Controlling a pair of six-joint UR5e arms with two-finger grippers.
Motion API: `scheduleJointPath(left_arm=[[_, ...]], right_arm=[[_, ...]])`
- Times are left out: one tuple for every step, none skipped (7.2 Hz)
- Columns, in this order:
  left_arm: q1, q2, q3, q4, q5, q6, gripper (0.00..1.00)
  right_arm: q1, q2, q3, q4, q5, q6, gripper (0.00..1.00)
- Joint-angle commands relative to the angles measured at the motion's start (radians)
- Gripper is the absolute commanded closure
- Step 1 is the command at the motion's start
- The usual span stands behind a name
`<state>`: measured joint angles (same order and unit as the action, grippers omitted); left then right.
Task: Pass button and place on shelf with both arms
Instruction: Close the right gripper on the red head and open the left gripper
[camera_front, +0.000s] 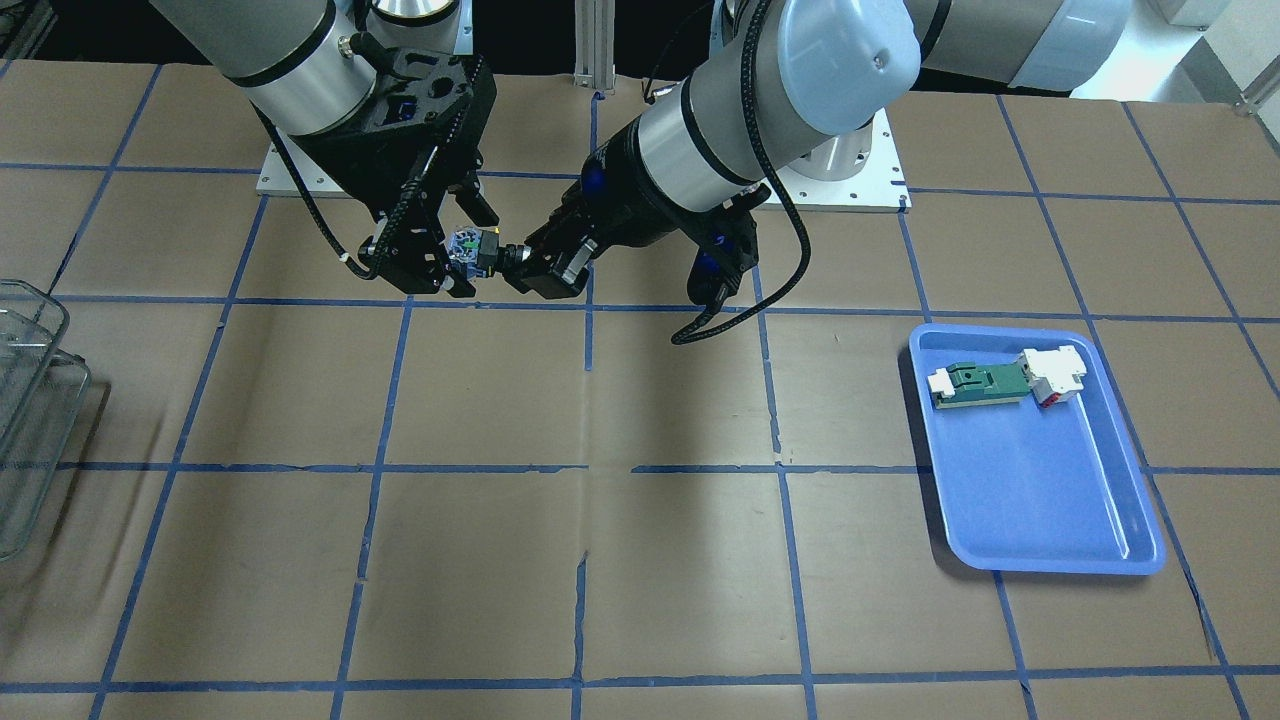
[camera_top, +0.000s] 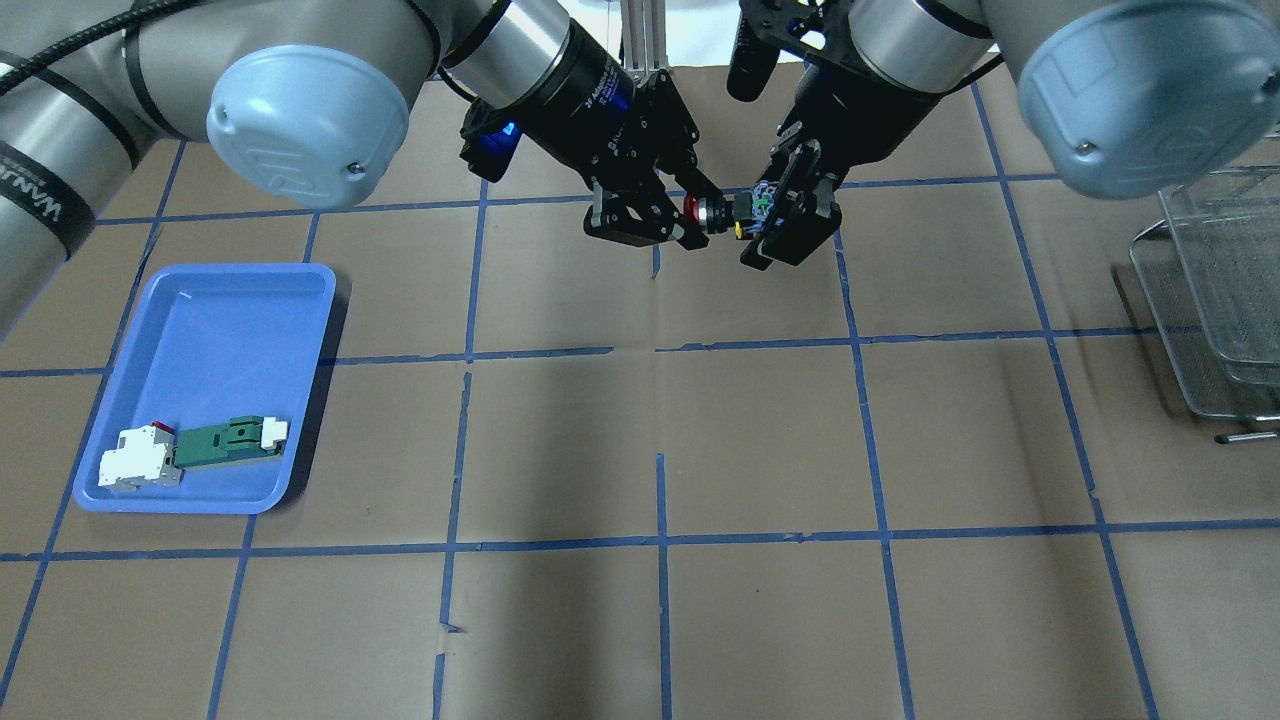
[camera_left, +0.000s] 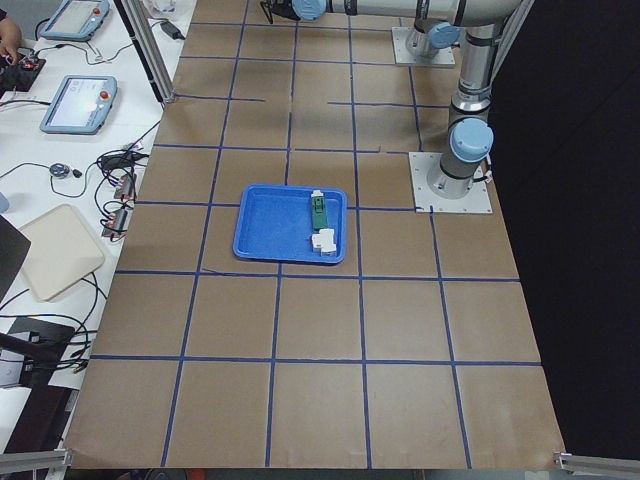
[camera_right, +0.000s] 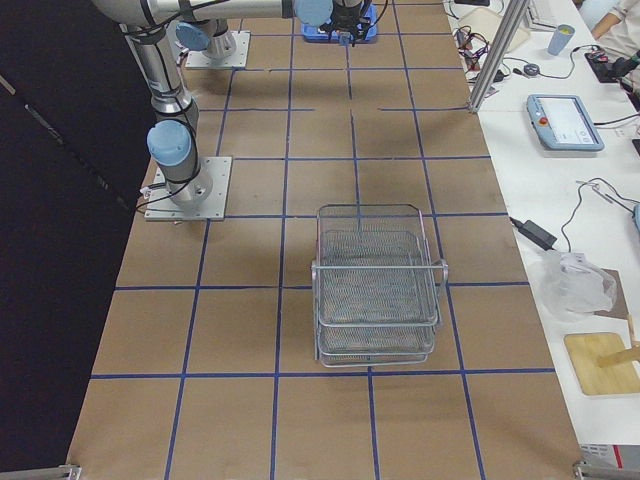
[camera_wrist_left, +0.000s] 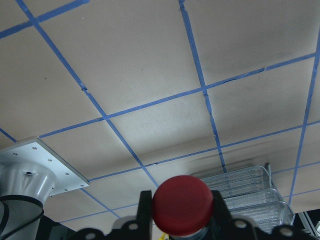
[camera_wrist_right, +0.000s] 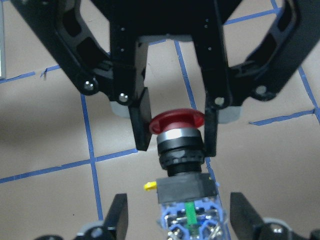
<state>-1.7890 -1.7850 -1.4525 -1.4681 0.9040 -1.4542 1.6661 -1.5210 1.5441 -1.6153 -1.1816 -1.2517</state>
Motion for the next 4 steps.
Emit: scheduleJointPath(left_arm=[[0.000, 0.004, 0.000, 0.000, 0.000, 0.000, 1.00], [0.000, 0.006, 0.000, 0.000, 0.000, 0.000, 1.00], [0.000, 0.006, 0.001, 0.000, 0.000, 0.000, 1.00], [0.000, 0.007, 0.001, 0.000, 0.000, -0.002, 1.00]], right_arm=[[0.000, 0.001, 0.001, 0.000, 0.002, -0.012, 0.63], [0.000, -0.001, -0.001, -0.002, 0.002, -0.014, 0.70], [0.000, -0.001, -0.001, -0.009, 0.002, -0.014, 0.73], [0.001, -0.001, -0.001, -0.012, 0.002, -0.014, 0.74]])
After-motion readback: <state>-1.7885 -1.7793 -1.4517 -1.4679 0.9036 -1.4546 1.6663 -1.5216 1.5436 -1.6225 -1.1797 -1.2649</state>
